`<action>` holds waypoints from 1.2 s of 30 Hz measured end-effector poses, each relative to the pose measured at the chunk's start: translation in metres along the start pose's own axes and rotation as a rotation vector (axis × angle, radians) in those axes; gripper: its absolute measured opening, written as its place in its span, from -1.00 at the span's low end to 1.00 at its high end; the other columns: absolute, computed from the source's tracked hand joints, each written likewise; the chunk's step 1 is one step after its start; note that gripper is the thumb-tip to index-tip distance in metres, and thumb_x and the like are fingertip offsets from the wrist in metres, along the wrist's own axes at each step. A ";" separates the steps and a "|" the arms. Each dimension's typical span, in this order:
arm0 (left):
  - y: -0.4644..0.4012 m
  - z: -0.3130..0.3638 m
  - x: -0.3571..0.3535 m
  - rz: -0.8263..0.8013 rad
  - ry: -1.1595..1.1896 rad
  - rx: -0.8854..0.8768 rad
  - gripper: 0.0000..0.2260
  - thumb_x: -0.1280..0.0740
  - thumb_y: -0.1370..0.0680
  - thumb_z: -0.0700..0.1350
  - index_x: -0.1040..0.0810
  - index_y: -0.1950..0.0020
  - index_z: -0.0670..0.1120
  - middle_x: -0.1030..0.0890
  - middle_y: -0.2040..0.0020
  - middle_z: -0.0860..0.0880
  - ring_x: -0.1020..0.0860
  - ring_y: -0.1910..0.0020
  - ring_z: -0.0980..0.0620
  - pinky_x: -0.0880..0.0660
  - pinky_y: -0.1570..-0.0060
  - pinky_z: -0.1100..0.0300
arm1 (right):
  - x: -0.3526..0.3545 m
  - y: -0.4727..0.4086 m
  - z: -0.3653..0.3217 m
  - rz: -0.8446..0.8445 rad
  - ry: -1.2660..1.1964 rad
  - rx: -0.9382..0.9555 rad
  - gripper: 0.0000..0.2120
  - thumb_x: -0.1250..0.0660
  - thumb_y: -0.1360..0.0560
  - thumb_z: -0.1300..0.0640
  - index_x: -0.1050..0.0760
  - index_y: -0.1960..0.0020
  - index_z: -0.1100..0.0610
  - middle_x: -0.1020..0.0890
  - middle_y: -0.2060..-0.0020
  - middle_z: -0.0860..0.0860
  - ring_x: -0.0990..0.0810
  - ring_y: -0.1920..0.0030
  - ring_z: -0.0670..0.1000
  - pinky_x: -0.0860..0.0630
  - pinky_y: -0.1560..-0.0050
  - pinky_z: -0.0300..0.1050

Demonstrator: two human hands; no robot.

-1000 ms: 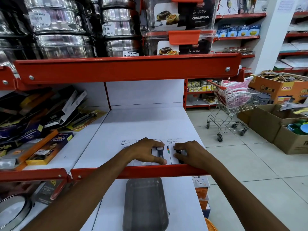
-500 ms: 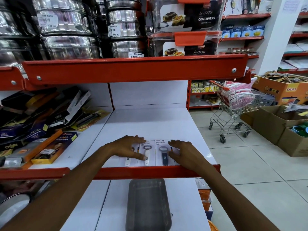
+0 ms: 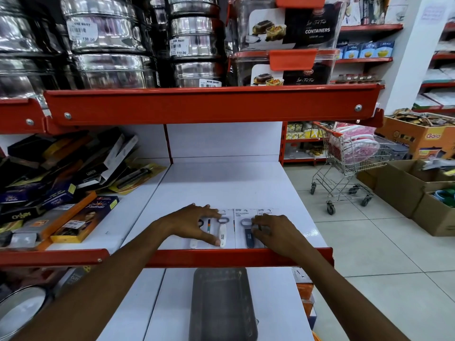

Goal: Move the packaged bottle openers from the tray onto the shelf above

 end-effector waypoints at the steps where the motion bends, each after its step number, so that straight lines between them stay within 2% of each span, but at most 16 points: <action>1: 0.000 0.000 0.001 -0.005 0.000 -0.002 -0.21 -0.44 -0.31 0.39 -0.28 -0.48 0.23 -0.19 -0.58 0.06 -0.13 -0.56 -0.03 -0.10 -0.51 -0.06 | 0.000 0.000 0.001 0.004 0.000 0.004 -0.63 -0.27 -0.51 -0.09 -0.54 -0.25 0.04 -0.63 -0.22 0.04 -0.60 -0.18 0.07 -0.50 -0.25 -0.02; 4: 0.000 0.000 0.004 -0.015 -0.006 -0.005 -0.24 -0.45 -0.30 0.39 -0.32 -0.45 0.25 -0.23 -0.57 0.10 -0.11 -0.57 0.00 -0.08 -0.50 -0.04 | 0.000 0.001 0.001 0.009 0.001 0.002 -0.65 -0.29 -0.52 -0.06 -0.54 -0.25 0.04 -0.62 -0.23 0.03 -0.58 -0.21 0.06 -0.49 -0.29 -0.03; 8: 0.001 0.002 0.006 -0.015 -0.001 -0.006 -0.24 -0.46 -0.30 0.37 -0.33 -0.45 0.24 -0.23 -0.57 0.10 -0.12 -0.56 -0.02 -0.16 -0.48 -0.04 | -0.001 0.001 0.000 0.005 0.008 -0.005 -0.64 -0.29 -0.53 -0.06 -0.52 -0.27 0.04 -0.59 -0.27 0.02 -0.56 -0.24 0.06 -0.47 -0.32 0.00; 12: 0.007 -0.012 0.008 0.010 0.049 0.016 -0.10 -0.45 -0.24 0.45 -0.18 -0.50 0.29 -0.10 -0.60 0.08 -0.06 -0.58 0.01 0.00 -0.54 -0.05 | 0.000 0.002 -0.002 0.023 0.020 -0.021 -0.58 -0.29 -0.52 -0.07 -0.44 -0.35 0.00 -0.48 -0.38 0.05 -0.48 -0.34 0.09 -0.39 -0.40 0.04; 15: 0.018 -0.029 0.017 0.035 0.057 0.034 -0.06 -0.47 -0.24 0.43 -0.17 -0.53 0.24 -0.12 -0.59 0.11 -0.02 -0.58 0.08 0.01 -0.53 -0.02 | 0.000 0.002 -0.002 0.038 0.038 -0.027 -0.55 -0.28 -0.53 -0.07 -0.38 -0.39 -0.01 -0.38 -0.45 0.06 -0.41 -0.40 0.13 -0.33 -0.43 0.09; 20: 0.037 -0.042 0.022 -0.032 -0.008 0.080 -0.09 -0.49 -0.26 0.38 -0.22 -0.52 0.19 -0.15 -0.59 0.12 -0.06 -0.57 0.08 -0.08 -0.50 0.02 | -0.001 0.002 -0.005 0.035 0.012 0.009 -0.63 -0.29 -0.54 -0.01 -0.46 -0.32 0.03 -0.51 -0.36 0.03 -0.53 -0.29 0.09 -0.45 -0.33 0.01; 29: 0.036 -0.040 0.021 -0.021 -0.016 0.073 -0.12 -0.50 -0.27 0.36 -0.24 -0.51 0.20 -0.20 -0.58 0.11 -0.16 -0.54 0.03 -0.17 -0.46 0.01 | -0.003 0.002 -0.005 0.027 0.023 0.042 -0.69 -0.28 -0.55 0.03 -0.50 -0.28 0.03 -0.48 -0.38 0.00 -0.52 -0.30 0.11 -0.46 -0.27 -0.08; 32: 0.039 -0.039 0.022 -0.025 0.000 0.076 -0.12 -0.50 -0.27 0.35 -0.23 -0.51 0.21 -0.18 -0.58 0.12 -0.13 -0.56 0.05 -0.14 -0.47 0.01 | -0.002 0.003 -0.008 0.022 0.041 0.021 -0.67 -0.26 -0.56 0.02 -0.48 -0.31 0.05 -0.46 -0.39 0.01 -0.51 -0.32 0.10 -0.43 -0.28 -0.11; 36: 0.048 -0.033 0.020 0.059 0.089 0.040 -0.14 -0.43 -0.34 0.39 -0.15 -0.54 0.21 -0.12 -0.59 0.16 0.00 -0.58 0.12 -0.06 -0.53 0.00 | -0.003 0.002 -0.005 0.054 0.067 0.001 -0.58 -0.24 -0.55 -0.07 -0.40 -0.38 0.00 -0.44 -0.41 0.00 -0.43 -0.39 0.06 -0.35 -0.39 0.01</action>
Point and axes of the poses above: each hand's wrist, its own y-axis away from the middle knuckle, its own x-axis out of the back of the hand, z = x × y, the point moved 2 cm from there along -y, towards the middle knuckle
